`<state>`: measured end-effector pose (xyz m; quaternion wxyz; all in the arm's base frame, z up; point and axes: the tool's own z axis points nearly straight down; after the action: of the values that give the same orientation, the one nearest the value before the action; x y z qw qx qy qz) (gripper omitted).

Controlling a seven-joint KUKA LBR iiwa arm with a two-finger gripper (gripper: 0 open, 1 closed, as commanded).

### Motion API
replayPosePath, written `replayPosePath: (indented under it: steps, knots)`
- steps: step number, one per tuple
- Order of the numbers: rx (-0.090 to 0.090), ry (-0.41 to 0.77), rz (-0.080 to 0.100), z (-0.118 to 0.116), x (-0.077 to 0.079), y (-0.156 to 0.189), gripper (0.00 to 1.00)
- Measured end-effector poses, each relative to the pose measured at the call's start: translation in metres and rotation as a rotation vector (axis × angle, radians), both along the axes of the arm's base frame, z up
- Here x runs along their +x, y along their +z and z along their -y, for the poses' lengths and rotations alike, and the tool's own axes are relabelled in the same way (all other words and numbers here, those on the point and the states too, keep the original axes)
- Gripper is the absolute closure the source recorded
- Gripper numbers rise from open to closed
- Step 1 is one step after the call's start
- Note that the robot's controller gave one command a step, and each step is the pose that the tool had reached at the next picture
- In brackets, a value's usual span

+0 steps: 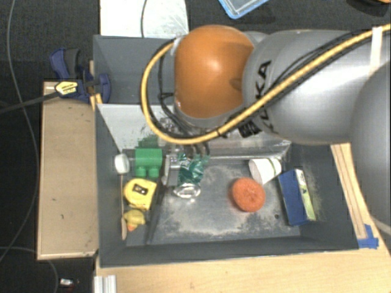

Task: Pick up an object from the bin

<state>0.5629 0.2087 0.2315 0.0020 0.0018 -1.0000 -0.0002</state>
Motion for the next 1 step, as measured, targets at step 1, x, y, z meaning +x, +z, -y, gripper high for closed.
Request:
replayPosePath:
  steps: [1]
  knots:
    - [0.001, -0.005, 0.007, 0.0011, 0.0019, 0.0039, 0.00]
